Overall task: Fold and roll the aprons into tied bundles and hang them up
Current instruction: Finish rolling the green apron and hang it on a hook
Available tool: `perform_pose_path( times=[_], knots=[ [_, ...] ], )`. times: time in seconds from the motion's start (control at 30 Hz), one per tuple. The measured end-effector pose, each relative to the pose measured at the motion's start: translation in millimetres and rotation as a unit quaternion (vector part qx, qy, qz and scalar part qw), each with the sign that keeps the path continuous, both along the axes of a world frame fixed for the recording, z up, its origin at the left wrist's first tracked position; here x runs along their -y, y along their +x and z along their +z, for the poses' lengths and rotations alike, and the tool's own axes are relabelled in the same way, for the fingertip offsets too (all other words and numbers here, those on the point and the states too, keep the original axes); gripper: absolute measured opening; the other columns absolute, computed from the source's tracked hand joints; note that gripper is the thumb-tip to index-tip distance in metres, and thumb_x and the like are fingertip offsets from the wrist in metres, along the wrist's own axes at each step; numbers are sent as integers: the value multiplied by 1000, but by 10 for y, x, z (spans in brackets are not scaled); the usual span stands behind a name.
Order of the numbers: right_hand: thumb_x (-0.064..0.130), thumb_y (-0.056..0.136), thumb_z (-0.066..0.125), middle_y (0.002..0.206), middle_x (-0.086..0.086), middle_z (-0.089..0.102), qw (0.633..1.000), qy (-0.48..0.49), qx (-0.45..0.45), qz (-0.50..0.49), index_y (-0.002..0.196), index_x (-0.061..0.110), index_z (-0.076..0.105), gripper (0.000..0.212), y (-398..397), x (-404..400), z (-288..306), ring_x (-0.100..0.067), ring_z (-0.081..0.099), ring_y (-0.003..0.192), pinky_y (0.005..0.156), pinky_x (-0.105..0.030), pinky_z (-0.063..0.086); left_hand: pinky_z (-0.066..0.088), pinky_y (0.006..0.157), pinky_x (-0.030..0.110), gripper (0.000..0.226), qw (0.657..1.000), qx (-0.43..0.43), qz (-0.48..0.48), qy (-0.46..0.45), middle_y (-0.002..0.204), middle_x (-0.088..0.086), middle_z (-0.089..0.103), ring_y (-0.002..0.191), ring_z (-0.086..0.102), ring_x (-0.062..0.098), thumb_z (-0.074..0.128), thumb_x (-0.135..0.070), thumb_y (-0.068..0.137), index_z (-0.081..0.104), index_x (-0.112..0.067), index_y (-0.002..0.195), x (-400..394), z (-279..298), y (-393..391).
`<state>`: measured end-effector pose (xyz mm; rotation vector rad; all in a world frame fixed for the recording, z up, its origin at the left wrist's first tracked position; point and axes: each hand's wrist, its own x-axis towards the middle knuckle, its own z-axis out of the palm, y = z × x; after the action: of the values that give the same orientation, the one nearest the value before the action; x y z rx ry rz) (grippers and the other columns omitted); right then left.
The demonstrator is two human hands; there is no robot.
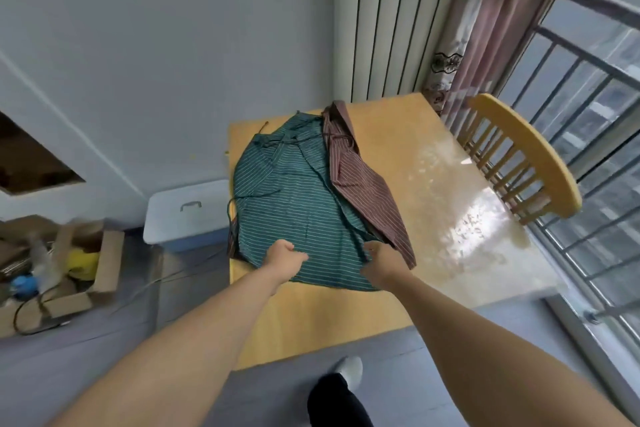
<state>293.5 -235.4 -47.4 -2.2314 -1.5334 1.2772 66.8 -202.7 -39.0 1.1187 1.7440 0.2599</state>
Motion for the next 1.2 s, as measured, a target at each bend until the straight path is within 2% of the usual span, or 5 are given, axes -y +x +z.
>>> perform_pose_path(
  times=[0.07,0.27,0.53,0.9,1.2],
  knots=[
    [7,96,54,141,-9,57,999,-2,26,-19,157,24,34,66,56,-178,-190,-23,69,87,58,-34,53,42,96,35,59,999,-31,9,-9,147,9,48,124,51,28,68,-26,97,44,-11,149,-238,-133,-107],
    [15,92,60,158,-8,33,987,-66,137,-59,160,24,18,81,255,-361,-602,-35,30,145,115,-52,38,49,101,44,63,977,-192,91,-5,139,18,49,123,54,39,70,-15,88,39,-10,142,-766,-642,-803],
    [38,102,48,111,0,64,965,-29,227,-130,108,31,53,11,275,-371,-760,-24,57,102,85,-41,52,52,70,38,35,982,-166,73,-57,78,8,63,75,61,28,68,-27,95,57,-10,66,-1142,-953,-1102],
    [38,105,48,95,-10,60,855,155,194,-455,102,11,55,28,162,-890,572,-31,52,83,75,-39,42,46,74,41,4,967,222,119,26,87,11,65,86,62,29,60,-20,72,58,-16,72,-2658,310,-634],
    [39,105,50,97,-3,54,621,474,64,-621,98,14,46,26,444,-1166,2577,-19,49,84,53,-16,35,52,83,44,5,853,486,11,190,97,14,61,95,61,29,61,-14,80,57,-15,84,-3035,2658,-79]
  ],
)
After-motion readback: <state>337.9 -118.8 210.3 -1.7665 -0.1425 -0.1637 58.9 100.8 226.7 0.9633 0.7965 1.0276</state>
